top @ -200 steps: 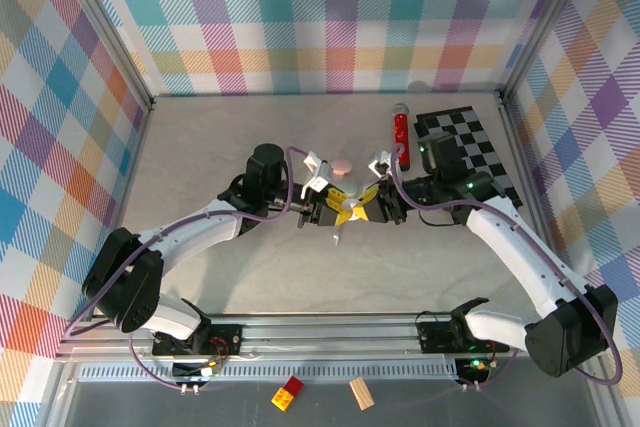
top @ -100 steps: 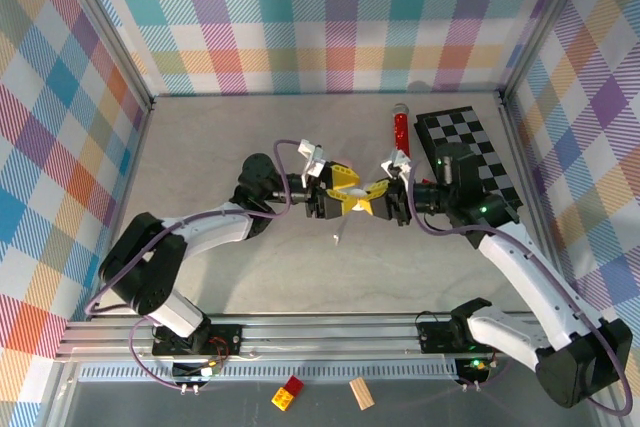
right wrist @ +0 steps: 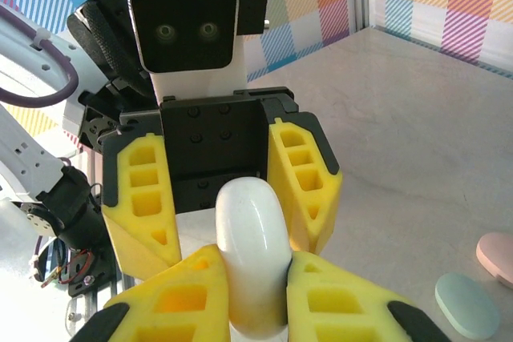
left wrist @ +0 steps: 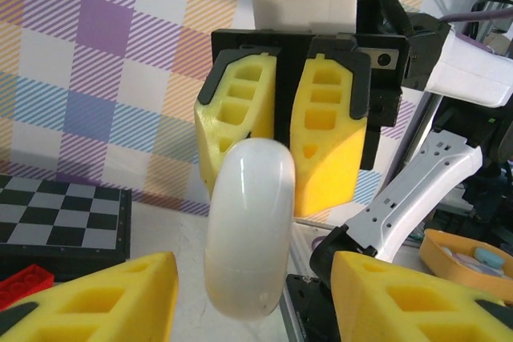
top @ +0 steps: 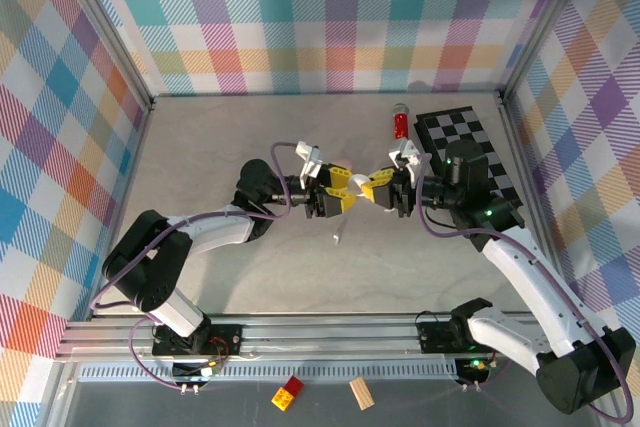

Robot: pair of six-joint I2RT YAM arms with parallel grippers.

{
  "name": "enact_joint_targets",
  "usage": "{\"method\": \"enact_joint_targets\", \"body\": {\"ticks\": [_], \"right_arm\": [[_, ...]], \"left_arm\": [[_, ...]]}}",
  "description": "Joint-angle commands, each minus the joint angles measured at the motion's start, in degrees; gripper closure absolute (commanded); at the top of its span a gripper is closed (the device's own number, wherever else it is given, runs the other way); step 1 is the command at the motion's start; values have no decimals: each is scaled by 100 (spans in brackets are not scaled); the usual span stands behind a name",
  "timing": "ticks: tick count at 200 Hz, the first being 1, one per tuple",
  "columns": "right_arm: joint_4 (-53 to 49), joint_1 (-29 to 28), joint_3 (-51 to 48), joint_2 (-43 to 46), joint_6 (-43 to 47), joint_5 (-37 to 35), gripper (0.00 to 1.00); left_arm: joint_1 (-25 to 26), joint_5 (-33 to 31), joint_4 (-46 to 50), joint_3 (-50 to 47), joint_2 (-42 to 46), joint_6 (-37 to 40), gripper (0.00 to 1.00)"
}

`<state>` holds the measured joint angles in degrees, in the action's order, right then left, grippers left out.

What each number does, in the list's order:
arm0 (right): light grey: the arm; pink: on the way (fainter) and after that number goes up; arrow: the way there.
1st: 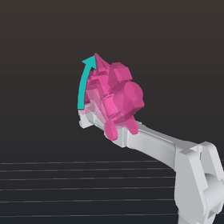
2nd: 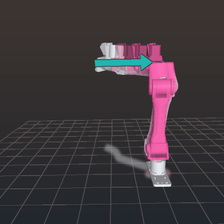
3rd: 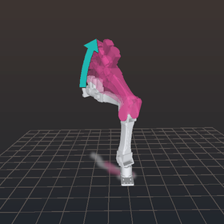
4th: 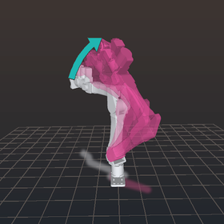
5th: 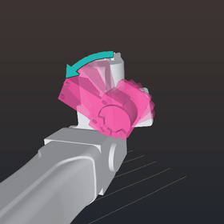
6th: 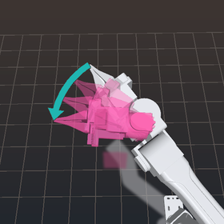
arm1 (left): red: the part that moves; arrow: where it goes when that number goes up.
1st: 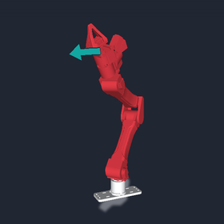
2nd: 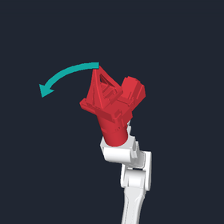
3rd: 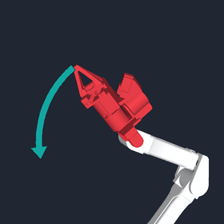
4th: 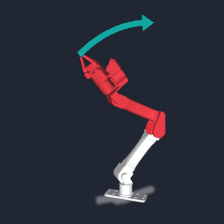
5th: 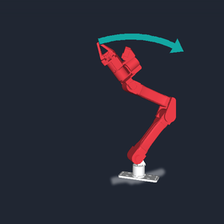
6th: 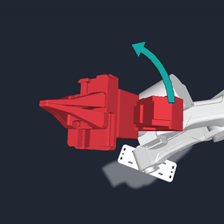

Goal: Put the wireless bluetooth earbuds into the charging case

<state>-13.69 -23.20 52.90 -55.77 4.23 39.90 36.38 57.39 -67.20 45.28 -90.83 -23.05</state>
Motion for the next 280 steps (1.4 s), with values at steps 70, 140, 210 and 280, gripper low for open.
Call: {"method": "enact_joint_targets", "body": {"ticks": [70, 140, 210, 280], "right_arm": [[385, 37, 21, -109, -169, 457, 85], [313, 35, 16, -160, -123, 492, 84], [207, 35, 36, -215, -63, 607, 84], [82, 35, 79, -239, 29, 615, 84]], "left_arm": [[44, 62, 5, 122, 118, 183, 56], [45, 89, 23, 139, 153, 161, 64], [45, 111, -4, 148, 171, 111, 63], [45, 125, -30, 148, 179, 77, 68]]}}
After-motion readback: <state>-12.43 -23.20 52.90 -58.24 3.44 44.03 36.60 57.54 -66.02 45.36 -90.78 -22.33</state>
